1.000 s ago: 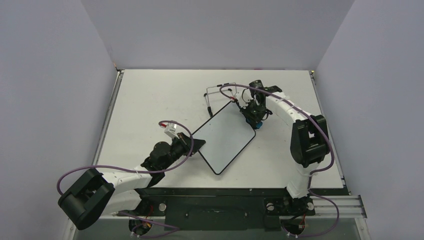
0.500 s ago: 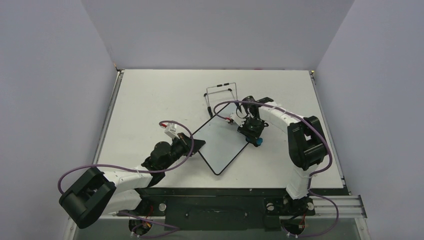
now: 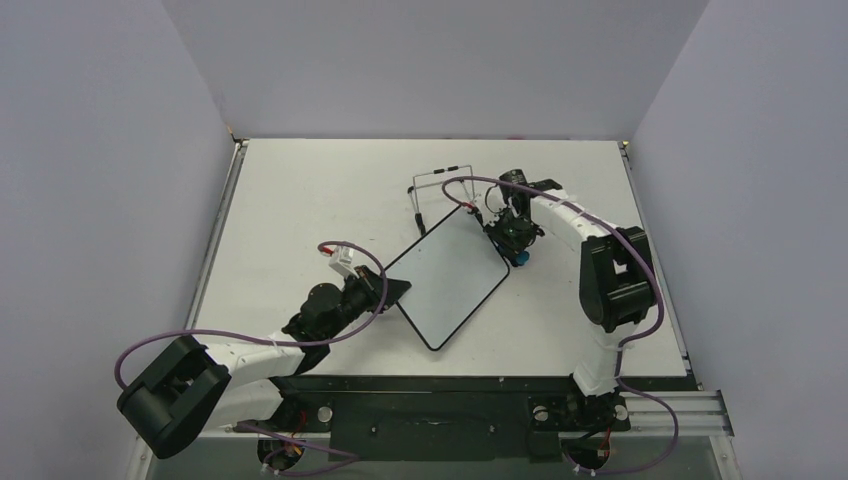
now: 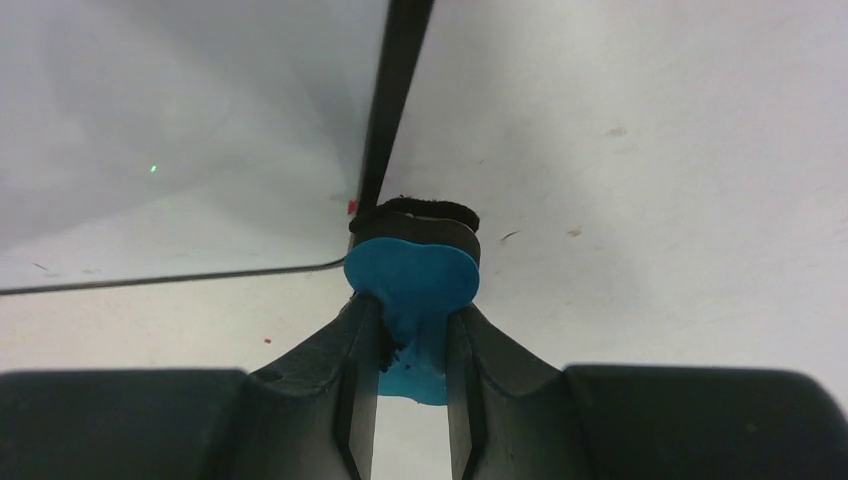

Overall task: Erase the whiteboard
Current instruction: Erase the whiteboard at the center of the board.

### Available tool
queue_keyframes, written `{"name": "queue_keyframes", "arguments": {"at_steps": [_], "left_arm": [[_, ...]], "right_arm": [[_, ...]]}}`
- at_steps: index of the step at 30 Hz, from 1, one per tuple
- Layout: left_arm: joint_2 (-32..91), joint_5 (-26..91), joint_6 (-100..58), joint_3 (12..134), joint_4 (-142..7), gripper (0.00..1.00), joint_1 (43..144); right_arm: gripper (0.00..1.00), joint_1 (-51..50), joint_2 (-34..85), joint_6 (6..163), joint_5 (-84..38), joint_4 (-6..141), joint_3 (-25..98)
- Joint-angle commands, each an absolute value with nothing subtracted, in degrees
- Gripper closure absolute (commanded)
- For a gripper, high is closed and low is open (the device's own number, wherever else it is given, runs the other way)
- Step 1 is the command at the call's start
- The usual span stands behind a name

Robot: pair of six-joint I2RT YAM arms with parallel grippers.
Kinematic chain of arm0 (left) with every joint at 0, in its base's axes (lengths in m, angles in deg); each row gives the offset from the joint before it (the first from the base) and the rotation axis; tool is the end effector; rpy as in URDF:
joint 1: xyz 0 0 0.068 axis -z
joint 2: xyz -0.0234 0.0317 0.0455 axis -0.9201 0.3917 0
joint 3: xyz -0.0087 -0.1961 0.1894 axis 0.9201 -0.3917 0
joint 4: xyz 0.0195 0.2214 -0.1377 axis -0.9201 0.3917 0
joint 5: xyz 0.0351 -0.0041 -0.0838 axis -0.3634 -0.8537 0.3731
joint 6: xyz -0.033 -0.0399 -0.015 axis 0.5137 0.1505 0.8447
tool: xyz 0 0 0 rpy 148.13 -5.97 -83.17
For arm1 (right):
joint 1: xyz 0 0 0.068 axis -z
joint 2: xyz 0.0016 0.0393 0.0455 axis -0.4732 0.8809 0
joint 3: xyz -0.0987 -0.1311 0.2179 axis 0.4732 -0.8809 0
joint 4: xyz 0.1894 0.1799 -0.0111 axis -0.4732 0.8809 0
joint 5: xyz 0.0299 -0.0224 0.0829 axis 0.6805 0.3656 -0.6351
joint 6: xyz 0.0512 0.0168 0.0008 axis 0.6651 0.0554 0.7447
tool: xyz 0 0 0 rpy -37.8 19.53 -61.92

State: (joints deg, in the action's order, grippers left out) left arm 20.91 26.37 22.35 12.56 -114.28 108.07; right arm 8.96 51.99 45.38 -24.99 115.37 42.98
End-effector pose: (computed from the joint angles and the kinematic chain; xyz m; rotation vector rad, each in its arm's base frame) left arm 0.1604 -0.1417 0.1778 -0.2007 1.8375 -1.2624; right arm 0.3544 0.1303 0.2099 -1.2684 2.5367 0.1894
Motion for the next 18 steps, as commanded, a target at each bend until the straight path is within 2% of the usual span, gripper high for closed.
{"name": "queue_keyframes", "arguments": {"at_steps": [1, 6, 18], "left_arm": [[18.62, 27.51, 24.05, 14.00, -125.62, 1.00, 107.98], [19.62, 27.72, 24.35, 14.01, -126.63, 1.00, 107.91], [19.31, 27.78, 24.36, 14.28, -125.92, 1.00, 107.90]], "right_arm": [[1.00, 8.49, 52.90, 42.98, -24.07, 116.70, 36.79], [1.00, 6.28, 50.68, 41.79, -24.21, 116.50, 34.26], [1.00, 5.37, 47.60, 47.80, -25.73, 112.13, 41.98]]}}
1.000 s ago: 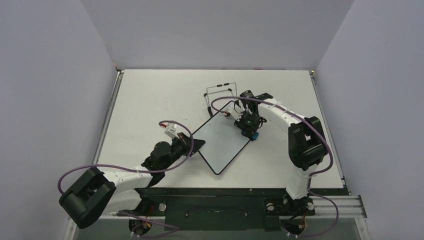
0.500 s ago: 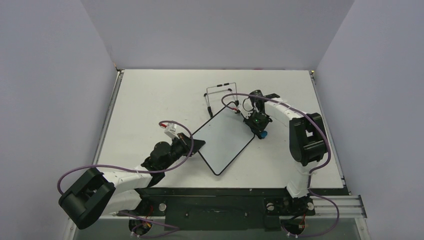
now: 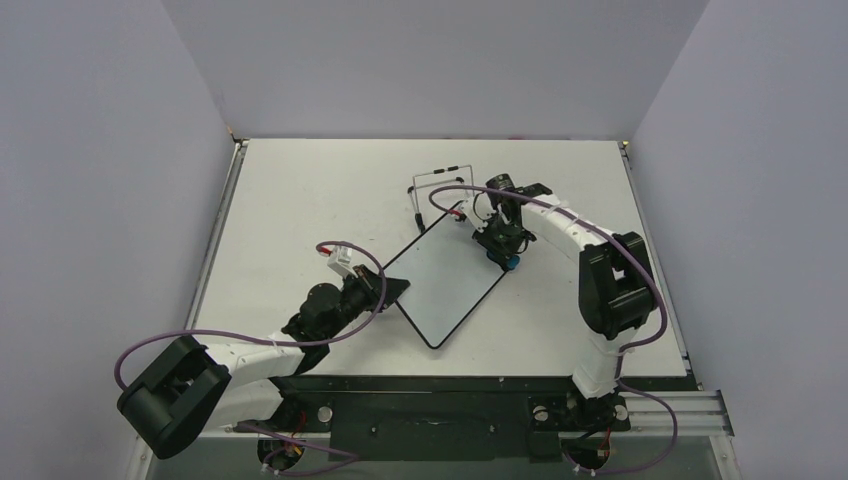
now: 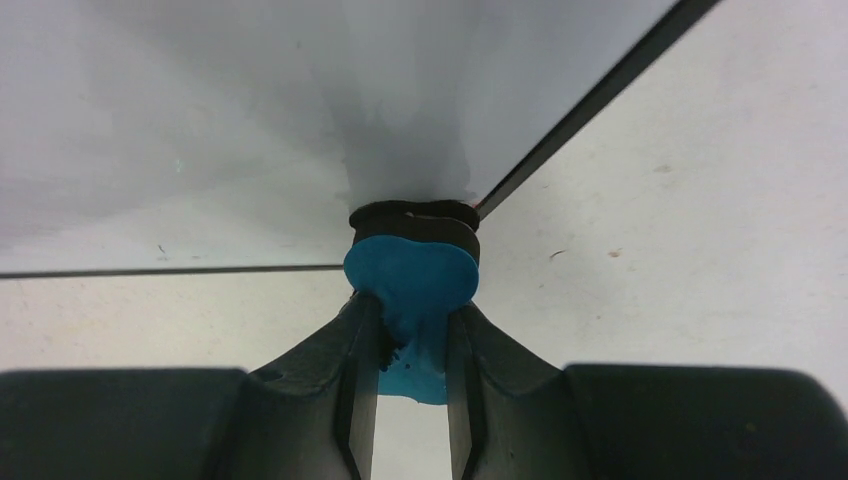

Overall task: Erase the whiteboard
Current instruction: Erase the whiteboard at the center of the board.

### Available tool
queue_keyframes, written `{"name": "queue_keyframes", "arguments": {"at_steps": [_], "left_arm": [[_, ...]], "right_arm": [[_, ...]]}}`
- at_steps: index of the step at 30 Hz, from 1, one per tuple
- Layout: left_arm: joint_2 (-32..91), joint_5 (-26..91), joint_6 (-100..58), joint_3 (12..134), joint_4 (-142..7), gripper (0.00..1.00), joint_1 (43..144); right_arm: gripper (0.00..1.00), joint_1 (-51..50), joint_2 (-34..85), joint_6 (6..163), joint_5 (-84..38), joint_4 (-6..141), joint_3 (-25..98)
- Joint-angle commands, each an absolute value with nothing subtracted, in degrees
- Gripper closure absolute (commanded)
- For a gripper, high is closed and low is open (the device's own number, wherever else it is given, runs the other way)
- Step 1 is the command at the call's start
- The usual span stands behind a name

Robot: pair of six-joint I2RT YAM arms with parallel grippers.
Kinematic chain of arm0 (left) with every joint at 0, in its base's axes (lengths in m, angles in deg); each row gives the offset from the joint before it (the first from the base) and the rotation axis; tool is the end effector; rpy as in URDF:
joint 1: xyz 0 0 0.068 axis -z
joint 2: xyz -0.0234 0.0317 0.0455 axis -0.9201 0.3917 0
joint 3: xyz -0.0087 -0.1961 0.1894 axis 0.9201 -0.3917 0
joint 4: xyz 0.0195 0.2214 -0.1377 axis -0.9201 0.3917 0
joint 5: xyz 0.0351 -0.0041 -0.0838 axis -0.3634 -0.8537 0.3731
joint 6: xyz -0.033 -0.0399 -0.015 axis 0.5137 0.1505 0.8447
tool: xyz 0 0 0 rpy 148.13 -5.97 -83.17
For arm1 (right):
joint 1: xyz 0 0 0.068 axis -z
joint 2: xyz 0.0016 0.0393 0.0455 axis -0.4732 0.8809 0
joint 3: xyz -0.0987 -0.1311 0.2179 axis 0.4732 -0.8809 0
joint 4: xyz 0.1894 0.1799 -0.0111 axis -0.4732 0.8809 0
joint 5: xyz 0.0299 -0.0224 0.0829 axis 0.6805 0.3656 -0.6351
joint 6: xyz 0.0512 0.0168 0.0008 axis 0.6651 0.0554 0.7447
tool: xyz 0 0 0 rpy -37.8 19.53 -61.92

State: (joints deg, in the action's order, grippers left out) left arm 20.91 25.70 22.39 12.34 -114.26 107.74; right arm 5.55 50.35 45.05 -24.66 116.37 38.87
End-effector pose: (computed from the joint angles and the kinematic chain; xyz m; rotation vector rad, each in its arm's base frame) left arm 0.1610 -0.1400 0.1766 -0.2164 1.8363 -1.2477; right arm 0.3313 0.1448 0.1998 -1.3733 2.5537 0.2048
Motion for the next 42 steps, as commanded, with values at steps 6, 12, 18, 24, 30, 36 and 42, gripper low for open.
{"name": "queue_keyframes", "arguments": {"at_steps": [6, 12, 18, 24, 30, 36, 42], "left_arm": [[18.78, 28.13, 24.05, 14.36, -125.08, 1.00, 107.89], [19.42, 28.13, 23.95, 14.62, -125.28, 1.00, 107.90], [20.60, 27.99, 24.23, 14.89, -125.72, 1.00, 107.85], [21.03, 25.06, 25.95, 14.03, -125.75, 1.00, 107.88], [21.29, 24.93, 26.68, 14.00, -125.74, 1.00, 107.89], [22.76, 25.89, 26.82, 13.94, -126.77, 1.00, 107.89], [25.33, 25.97, 29.43, 13.86, -130.97, 1.00, 107.77]], "right_arm": [[1.00, 7.50, 51.43, 48.96, -22.43, 110.36, 40.95], [1.00, 7.80, 51.59, 45.21, -24.46, 114.25, 36.98], [1.00, 1.86, 47.32, 41.00, -31.65, 114.36, 30.41], [1.00, -6.46, 41.74, 46.40, -41.11, 107.79, 27.04], [1.00, -13.25, 41.50, 50.48, -40.03, 104.05, 28.73], [1.00, -2.76, 40.01, 55.67, -35.36, 97.13, 28.18], [1.00, 3.90, 36.53, 55.91, -34.46, 84.44, 25.46]]}}
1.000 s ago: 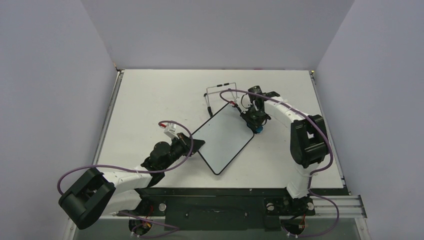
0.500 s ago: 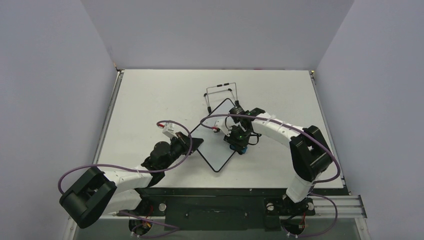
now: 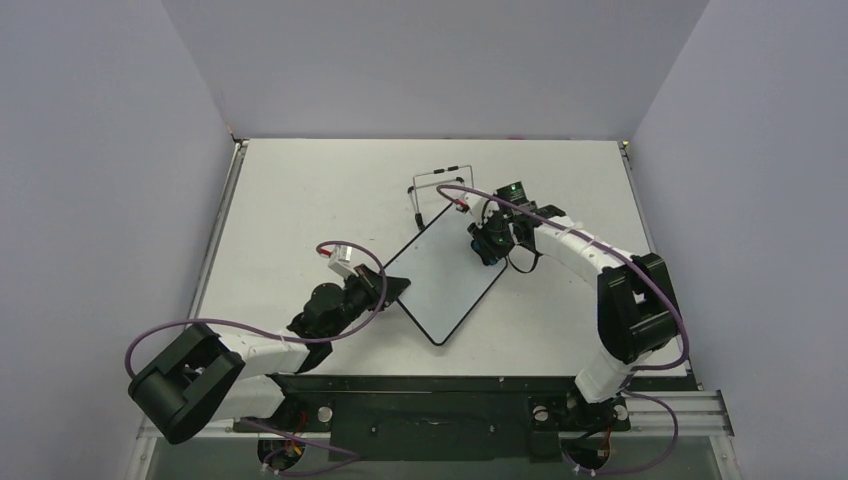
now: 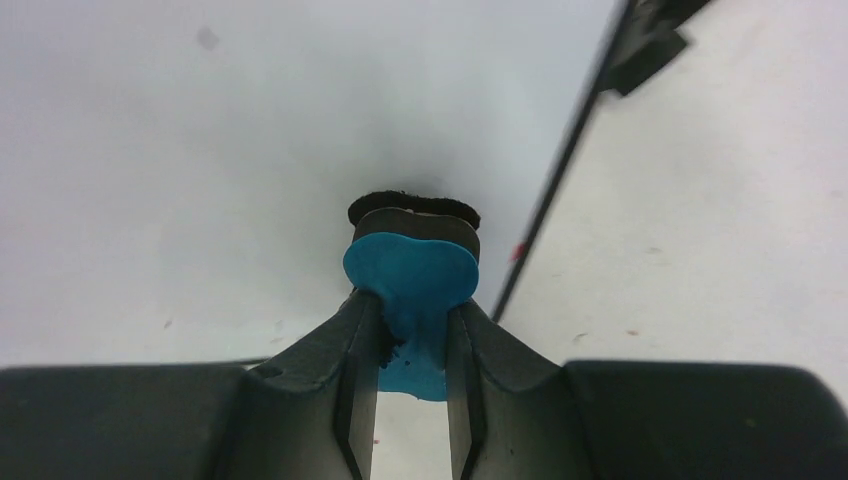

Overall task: Erase the whiteboard
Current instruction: Erase the whiteboard at the center of the board.

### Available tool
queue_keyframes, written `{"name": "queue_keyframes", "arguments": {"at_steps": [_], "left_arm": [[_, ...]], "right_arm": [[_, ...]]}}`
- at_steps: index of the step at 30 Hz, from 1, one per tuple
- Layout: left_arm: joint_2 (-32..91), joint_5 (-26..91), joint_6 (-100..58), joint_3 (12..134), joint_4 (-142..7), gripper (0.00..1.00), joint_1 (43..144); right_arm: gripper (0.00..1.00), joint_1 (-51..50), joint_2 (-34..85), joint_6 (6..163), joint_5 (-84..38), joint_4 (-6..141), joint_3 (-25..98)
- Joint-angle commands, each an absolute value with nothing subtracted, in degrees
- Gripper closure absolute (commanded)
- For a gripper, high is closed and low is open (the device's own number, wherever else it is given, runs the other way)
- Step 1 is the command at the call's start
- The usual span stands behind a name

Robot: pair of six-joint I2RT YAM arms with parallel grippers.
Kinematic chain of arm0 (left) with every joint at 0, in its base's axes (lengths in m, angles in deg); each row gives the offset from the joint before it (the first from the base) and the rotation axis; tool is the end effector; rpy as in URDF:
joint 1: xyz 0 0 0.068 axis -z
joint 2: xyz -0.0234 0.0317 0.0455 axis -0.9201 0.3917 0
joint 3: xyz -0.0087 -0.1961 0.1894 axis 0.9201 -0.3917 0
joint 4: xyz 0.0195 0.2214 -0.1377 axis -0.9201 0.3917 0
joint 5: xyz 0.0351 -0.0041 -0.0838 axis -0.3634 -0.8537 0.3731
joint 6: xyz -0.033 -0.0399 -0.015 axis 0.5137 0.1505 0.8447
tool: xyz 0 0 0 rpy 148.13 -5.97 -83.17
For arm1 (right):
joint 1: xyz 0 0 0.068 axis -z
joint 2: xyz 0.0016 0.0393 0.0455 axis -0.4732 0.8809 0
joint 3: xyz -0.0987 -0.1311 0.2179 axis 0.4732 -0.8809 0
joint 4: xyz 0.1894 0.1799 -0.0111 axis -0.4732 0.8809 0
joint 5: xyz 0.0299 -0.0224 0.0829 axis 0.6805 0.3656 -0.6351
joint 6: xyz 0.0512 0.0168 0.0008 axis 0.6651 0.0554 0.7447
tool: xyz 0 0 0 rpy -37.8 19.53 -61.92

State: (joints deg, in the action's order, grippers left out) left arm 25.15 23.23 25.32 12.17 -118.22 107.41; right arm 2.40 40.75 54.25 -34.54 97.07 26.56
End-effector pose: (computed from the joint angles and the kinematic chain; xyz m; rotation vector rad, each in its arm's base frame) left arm 0.1663 -0.1409 0.1688 -0.3050 1.8313 -1.2413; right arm 0.3042 0.1604 0.2094 -1.1927 2.3157 0.4514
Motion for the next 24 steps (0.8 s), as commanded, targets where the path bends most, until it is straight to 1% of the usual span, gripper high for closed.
{"name": "queue_keyframes", "arguments": {"at_steps": [1, 3, 10, 13, 15, 17, 19, 21, 24], "left_arm": [[25.38, 25.91, 29.60, 14.13, -131.14, 1.00, 107.78], [24.99, 25.37, 29.89, 14.57, -130.64, 1.00, 107.78], [23.62, 25.24, 29.14, 17.48, -127.16, 1.00, 107.76], [23.60, 26.07, 28.93, 18.35, -126.61, 1.00, 107.87], [23.31, 26.54, 28.94, 18.58, -126.48, 1.00, 107.90], [22.73, 27.12, 28.90, 18.52, -126.48, 1.00, 107.91], [21.93, 27.58, 28.89, 18.38, -126.26, 1.00, 107.98], [21.37, 28.05, 28.77, 18.25, -126.21, 1.00, 107.92], [21.25, 28.41, 28.64, 18.24, -126.49, 1.00, 107.91]], "right_arm": [[1.00, 3.17, 36.64, 56.08, -36.18, 83.60, 26.14], [1.00, 0.74, 36.78, 56.95, -38.01, 83.11, 27.24], [1.00, -13.81, 31.61, 60.38, -40.41, 82.33, 28.53], [1.00, -15.93, 31.61, 62.60, -40.11, 82.02, 29.07], [1.00, -15.26, 32.37, 63.72, -38.12, 81.52, 29.19], [1.00, -11.68, 34.00, 65.61, -34.66, 80.44, 29.27], [1.00, -3.97, 36.37, 67.27, -32.32, 80.23, 30.89], [1.00, 1.11, 38.59, 67.54, -30.50, 81.11, 32.53], [1.00, 4.31, 40.33, 65.58, -30.81, 82.57, 33.45]]}}
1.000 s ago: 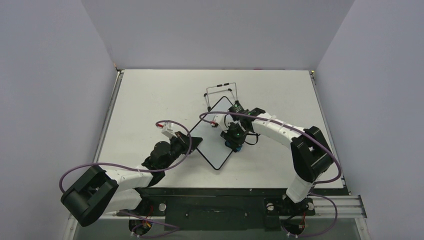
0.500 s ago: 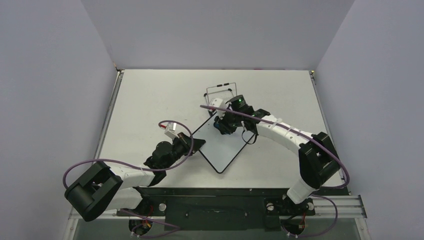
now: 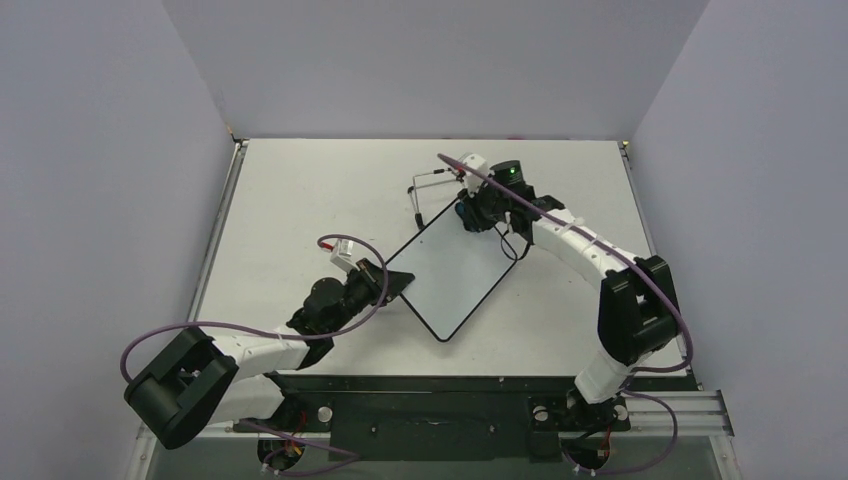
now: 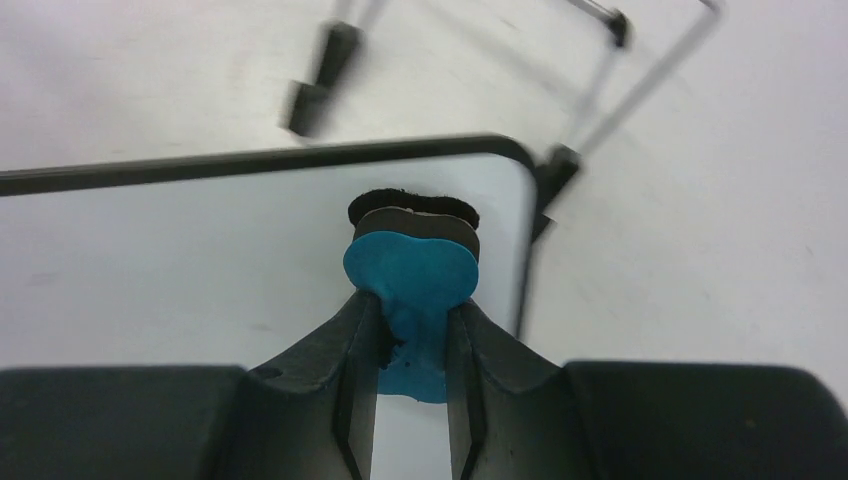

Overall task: Erase the whiteboard
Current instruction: Erase the whiteboard at the center of the board.

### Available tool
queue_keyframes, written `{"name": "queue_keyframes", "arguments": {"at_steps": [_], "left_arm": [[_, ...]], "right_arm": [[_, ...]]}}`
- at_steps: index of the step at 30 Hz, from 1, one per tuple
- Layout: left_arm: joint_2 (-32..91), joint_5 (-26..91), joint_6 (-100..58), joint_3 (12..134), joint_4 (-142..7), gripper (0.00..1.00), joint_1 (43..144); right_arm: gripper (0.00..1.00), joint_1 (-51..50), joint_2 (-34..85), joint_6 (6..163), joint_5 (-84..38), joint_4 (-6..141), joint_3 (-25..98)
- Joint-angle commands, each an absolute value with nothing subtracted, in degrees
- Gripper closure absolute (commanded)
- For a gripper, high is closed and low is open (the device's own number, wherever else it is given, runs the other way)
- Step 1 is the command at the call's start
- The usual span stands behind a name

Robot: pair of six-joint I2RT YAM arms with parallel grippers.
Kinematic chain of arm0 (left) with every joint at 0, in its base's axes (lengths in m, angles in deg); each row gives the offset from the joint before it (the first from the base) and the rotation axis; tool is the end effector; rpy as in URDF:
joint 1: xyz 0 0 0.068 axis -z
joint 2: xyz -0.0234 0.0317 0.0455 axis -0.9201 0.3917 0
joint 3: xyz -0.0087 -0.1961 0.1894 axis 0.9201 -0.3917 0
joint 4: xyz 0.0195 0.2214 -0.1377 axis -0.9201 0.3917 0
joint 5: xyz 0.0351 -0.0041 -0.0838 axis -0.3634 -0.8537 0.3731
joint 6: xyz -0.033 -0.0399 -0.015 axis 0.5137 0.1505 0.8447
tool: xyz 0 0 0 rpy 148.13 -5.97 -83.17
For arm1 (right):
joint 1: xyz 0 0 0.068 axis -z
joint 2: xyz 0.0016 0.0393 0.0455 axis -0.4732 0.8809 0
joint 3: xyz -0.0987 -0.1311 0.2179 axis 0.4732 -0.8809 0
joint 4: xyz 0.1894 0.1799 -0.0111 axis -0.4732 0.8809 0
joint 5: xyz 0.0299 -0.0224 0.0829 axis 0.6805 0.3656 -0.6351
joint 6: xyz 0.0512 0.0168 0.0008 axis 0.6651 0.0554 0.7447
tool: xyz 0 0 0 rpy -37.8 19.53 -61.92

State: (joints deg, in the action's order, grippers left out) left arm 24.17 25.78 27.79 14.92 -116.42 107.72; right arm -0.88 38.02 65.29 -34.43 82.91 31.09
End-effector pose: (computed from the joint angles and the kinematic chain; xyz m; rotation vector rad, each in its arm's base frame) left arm 0.1703 -0.1480 0.1827 -0.3003 1.8181 -1.3277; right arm 0.3167 0.1898 0.2674 -0.9710 2.0462 0.5282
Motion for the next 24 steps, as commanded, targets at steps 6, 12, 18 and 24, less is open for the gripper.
{"name": "queue_keyframes", "arguments": {"at_steps": [6, 12, 18, 24], "left_arm": [[21.55, 27.26, 28.61, 17.80, -128.19, 1.00, 107.57], [19.51, 23.59, 28.15, 16.89, -127.92, 1.00, 107.40], [16.01, 22.80, 28.07, 16.44, -125.87, 1.00, 107.01], [16.31, 24.39, 28.92, 16.42, -127.56, 1.00, 106.96]], "right_arm": [[1.00, -1.47, 37.23, 60.02, -40.46, 89.67, 31.25], [1.00, -17.65, 26.78, 58.10, -43.87, 91.24, 22.33], [1.00, -7.40, 31.61, 59.46, -38.98, 89.72, 23.89], [1.00, 8.37, 41.91, 58.80, -34.68, 89.18, 30.42]]}}
